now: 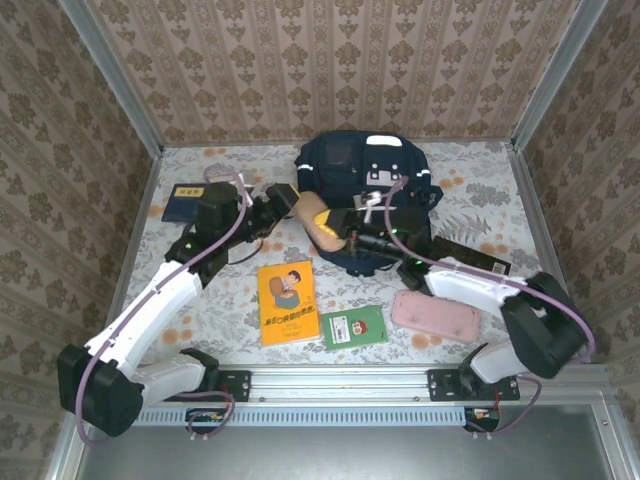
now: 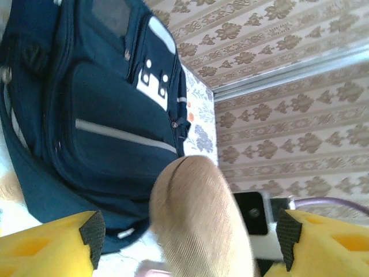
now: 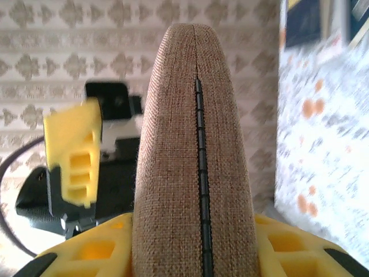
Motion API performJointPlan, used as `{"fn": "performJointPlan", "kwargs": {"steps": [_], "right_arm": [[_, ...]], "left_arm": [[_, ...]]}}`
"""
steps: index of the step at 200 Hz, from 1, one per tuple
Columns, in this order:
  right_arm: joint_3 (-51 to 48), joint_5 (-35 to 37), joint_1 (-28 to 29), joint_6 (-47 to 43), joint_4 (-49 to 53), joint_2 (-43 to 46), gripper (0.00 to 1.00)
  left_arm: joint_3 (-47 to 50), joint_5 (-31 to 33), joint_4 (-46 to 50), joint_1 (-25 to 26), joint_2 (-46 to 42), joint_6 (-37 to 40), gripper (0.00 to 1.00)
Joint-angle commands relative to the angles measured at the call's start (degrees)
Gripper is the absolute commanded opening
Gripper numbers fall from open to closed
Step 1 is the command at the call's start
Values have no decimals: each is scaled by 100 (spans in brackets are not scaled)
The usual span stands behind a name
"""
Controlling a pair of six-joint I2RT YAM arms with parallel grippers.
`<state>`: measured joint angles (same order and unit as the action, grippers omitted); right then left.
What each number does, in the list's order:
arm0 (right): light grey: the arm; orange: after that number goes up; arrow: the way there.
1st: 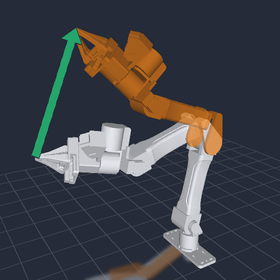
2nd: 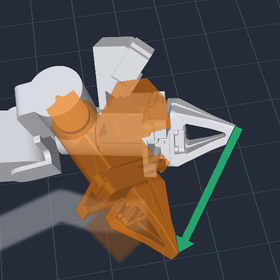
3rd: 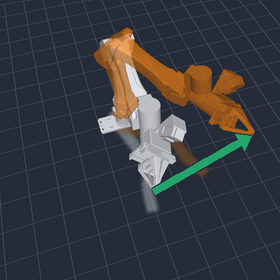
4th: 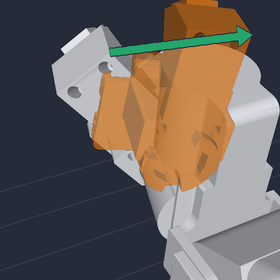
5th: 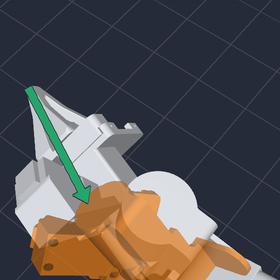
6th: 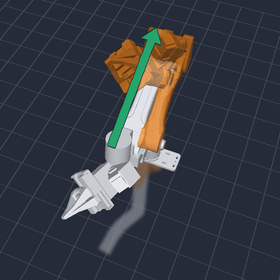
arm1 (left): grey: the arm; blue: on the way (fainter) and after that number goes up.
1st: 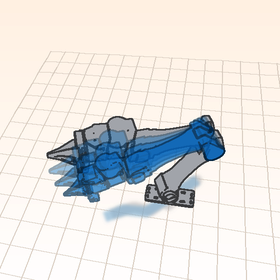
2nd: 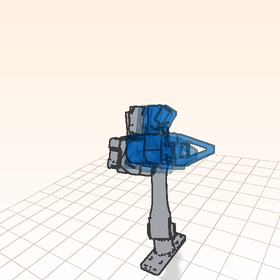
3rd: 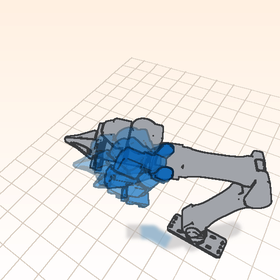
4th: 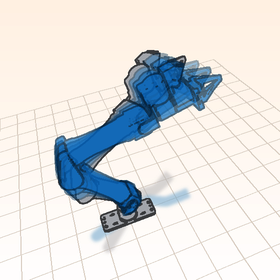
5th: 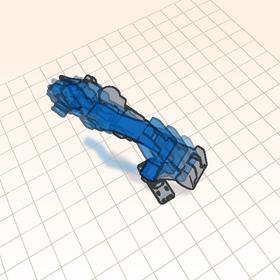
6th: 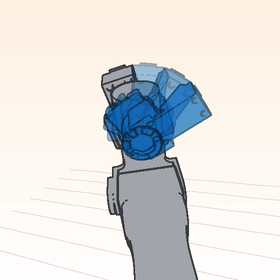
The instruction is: Pack the student bag
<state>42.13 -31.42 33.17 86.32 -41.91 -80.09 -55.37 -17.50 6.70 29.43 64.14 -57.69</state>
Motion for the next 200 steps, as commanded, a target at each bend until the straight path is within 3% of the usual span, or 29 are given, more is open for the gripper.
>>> {"fn": "performJointPlan", "kwargs": {"steps": [1, 14, 58, 83, 106, 129, 147, 176, 200], "right_arm": [[176, 472, -681, -1888, 2904, 1360, 16], [312, 514, -1184, -2465, 3944, 1733, 16], [323, 172, -2503, -3159, 5215, 2236, 16], [327, -7, -2910, -3424, 5561, 2381, 17], [360, -125, -3218, -3704, 5994, 2459, 18], [290, -377, -3497, -3836, 6209, 2520, 19], [196, -401, -3543, -3861, 6222, 2575, 19], [94, -433, -3545, -3790, 6108, 2518, 19], [124, -470, -3545, -3781, 6074, 2456, 19]], "left_arm": [[-739, 227, 789, 271, 301, 2697, 81], [-1233, 349, 1209, 480, 760, 3606, 81], [-2755, 289, 1797, 687, 2773, 5576, 79], [-3889, -748, 2197, 595, 4059, 6275, 78], [-4870, -1852, 2478, 476, 5192, 6399, 76], [-5357, -2660, 1976, 324, 5977, 6008, 71], [-5770, -2812, 1873, 321, 6462, 5939, 70], [-6842, -2983, 2639, 436, 7282, 6117, 68], [-6885, -2984, 2682, 492, 7472, 6158, 67]]}}
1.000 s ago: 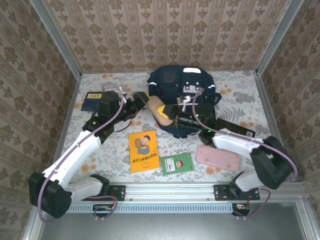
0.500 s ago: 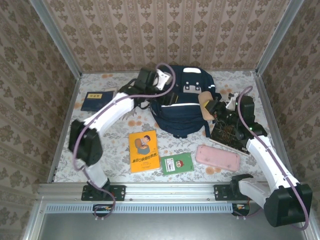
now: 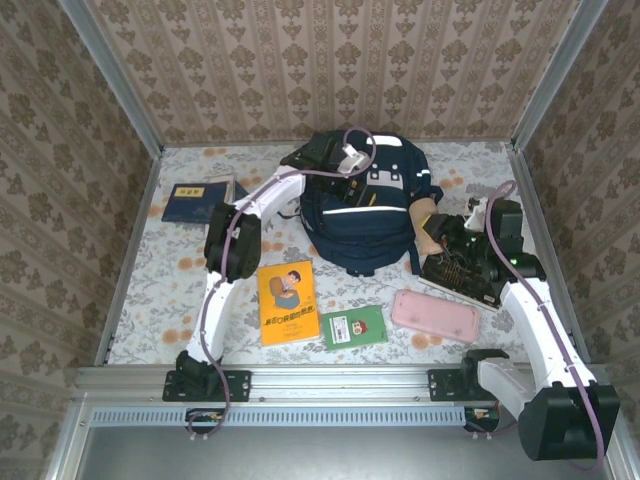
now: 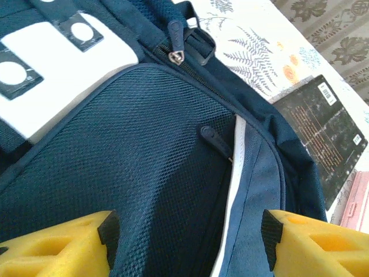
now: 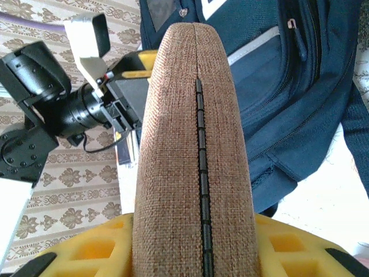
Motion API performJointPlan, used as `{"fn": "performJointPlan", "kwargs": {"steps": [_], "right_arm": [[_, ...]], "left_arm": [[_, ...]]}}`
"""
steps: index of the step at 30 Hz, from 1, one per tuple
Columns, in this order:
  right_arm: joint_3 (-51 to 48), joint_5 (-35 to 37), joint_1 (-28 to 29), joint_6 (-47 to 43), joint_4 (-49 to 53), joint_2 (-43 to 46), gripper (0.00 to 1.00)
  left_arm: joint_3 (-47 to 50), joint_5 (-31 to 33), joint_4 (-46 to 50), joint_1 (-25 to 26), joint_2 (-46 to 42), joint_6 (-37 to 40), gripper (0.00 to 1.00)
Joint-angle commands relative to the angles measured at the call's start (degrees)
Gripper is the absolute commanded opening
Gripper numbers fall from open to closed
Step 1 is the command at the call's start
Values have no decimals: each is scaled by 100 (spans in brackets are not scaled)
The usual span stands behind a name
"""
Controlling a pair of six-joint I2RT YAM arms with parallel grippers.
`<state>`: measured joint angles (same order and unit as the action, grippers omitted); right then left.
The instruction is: Pack the student bag
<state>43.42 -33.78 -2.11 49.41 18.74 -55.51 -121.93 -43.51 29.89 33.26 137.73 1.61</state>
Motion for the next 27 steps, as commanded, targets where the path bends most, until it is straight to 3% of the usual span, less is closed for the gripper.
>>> {"fn": "performJointPlan", "kwargs": {"steps": [1, 8, 16, 22, 27], "right_arm": [[-2, -238, -17, -89, 8, -4, 19], [-28, -319, -18, -20, -97, -44, 19], [-101, -370, -18, -10, -110, -13, 19], [-144, -338, -18, -10, -117, 5, 19], [-202, -357, -18, 51, -180, 39, 19]], "left_arm": [[-219, -380, 366, 110, 118, 231, 67], [121, -34, 402, 133, 72, 406, 69], [250, 112, 524, 242, 61, 529, 63], [357, 14, 606, 317, -12, 582, 41], [252, 215, 546, 331, -1, 566, 8]]}}
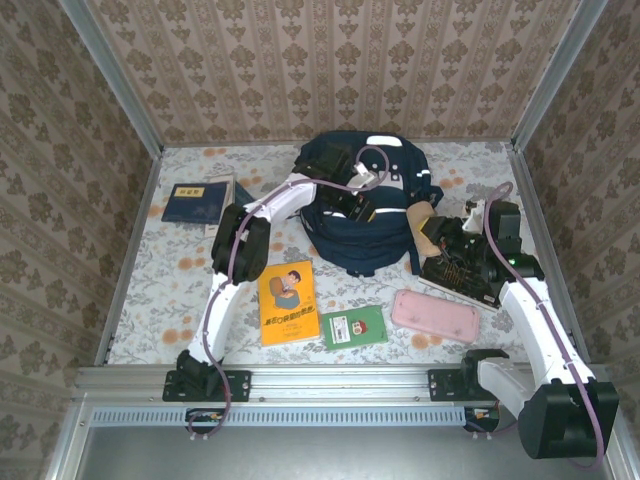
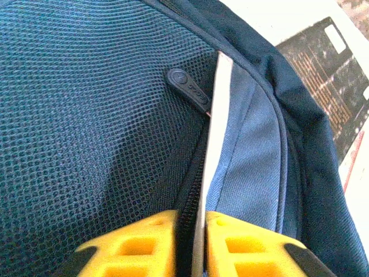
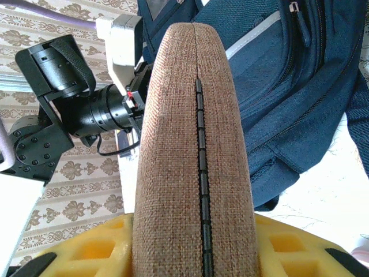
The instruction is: Pack the student bag
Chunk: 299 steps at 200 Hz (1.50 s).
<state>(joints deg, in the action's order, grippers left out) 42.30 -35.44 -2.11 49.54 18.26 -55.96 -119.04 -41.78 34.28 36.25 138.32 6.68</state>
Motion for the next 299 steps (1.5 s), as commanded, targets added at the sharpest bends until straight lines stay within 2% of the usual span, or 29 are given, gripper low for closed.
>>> {"fn": "performJointPlan", "kwargs": {"steps": [1, 10, 34, 67, 86, 113, 156, 219, 266, 299], "right_arm": [[-86, -197, -18, 44, -126, 98, 19], [-91, -190, -18, 39, -98, 136, 19], [-67, -116, -18, 23, 20, 229, 19], [30, 49, -19, -76, 319, 478, 22], [89, 131, -18, -119, 457, 632, 23], [134, 96, 0, -120, 513, 827, 23], [292, 4, 158, -187, 534, 938, 24], [1181, 93, 850, -592, 650, 608, 24], [1967, 443, 1477, -709, 784, -421, 24], [2737, 724, 1841, -472, 1031, -1437, 21]], "left_arm": [[-84, 96, 97, 31, -59, 38, 3], [-185, 149, 89, 31, -75, -11, 0], [-286, 245, -308, -28, -352, -355, 0], [-343, 451, -1192, -311, -877, -1395, 0], [-156, 955, -1881, -468, -1305, -2072, 0], [-279, 1162, -2347, -577, -1733, -2534, 0], [-599, 1308, -2238, -549, -2273, -2375, 0], [359, 1539, -2086, -464, -3485, -1725, 0], [1170, 1269, -2022, -678, -4279, -1310, 0], [1060, 1080, -1702, -742, -4441, -1025, 0]]}}
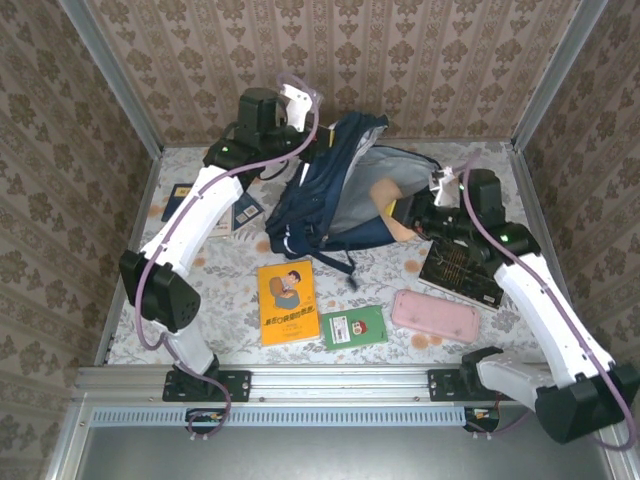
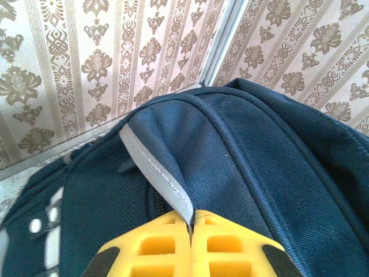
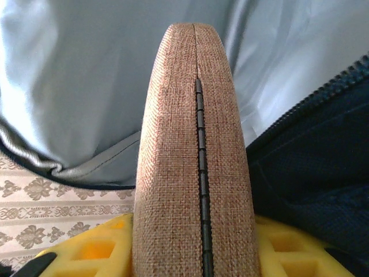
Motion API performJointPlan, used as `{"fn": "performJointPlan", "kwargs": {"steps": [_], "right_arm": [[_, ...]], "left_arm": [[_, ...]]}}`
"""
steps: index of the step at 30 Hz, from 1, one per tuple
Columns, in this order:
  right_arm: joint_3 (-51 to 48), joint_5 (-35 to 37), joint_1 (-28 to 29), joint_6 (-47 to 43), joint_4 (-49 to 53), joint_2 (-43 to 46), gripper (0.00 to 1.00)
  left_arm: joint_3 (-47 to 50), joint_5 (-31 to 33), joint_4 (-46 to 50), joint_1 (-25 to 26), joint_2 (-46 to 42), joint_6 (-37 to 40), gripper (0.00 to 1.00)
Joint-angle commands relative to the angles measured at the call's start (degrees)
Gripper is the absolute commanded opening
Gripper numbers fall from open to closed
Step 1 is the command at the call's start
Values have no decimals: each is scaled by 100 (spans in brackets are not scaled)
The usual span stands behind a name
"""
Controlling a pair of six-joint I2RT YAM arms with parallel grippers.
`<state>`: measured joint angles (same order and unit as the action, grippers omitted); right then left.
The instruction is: Pack the student bag
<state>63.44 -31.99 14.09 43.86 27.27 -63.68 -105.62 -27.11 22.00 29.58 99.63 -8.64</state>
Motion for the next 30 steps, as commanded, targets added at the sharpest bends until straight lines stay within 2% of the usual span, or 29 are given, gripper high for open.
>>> {"fn": "performJointPlan", "kwargs": {"steps": [1, 4, 8, 12, 15, 19, 21, 23, 24, 25, 27, 30], "right_arm": [[651, 387, 233, 101, 148, -695, 21], [1230, 621, 436, 228, 323, -1410, 21], [1878, 381, 576, 571, 290, -2543, 23], [2427, 29, 683, 988, -131, -3593, 26], [2694, -184, 768, 1483, -717, -4377, 28], [2710, 41, 934, 2497, -2084, -5145, 32], [2998, 146, 1077, 2780, -2369, -5590, 39], [3426, 323, 1227, 2725, -2216, -5935, 49], [3864, 550, 1342, 2439, -1748, -6161, 62], [4200, 709, 1417, 2116, -1358, -6291, 69], [4591, 1045, 1503, 1651, -775, -6346, 77], [4411, 1519, 1505, 1181, -584, -5985, 90]], "left_arm": [[-287, -389, -466, -76, -575, 514, 0], [-169, -458, -550, -78, -651, 602, 0], [-189, -594, -357, -84, -587, 811, 0], [220, -598, -442, -134, -619, 902, 0], [871, -581, -1115, -261, -789, 427, 0], [1471, -617, -1956, -517, -936, -243, 0], [1544, -595, -2109, -579, -963, -418, 0], [1548, -517, -2141, -624, -963, -476, 0], [1516, -398, -2084, -675, -954, -487, 0], [1491, -314, -2048, -724, -943, -502, 0], [1492, -179, -2062, -832, -936, -581, 0], [1498, 23, -2162, -993, -904, -743, 0]]}}
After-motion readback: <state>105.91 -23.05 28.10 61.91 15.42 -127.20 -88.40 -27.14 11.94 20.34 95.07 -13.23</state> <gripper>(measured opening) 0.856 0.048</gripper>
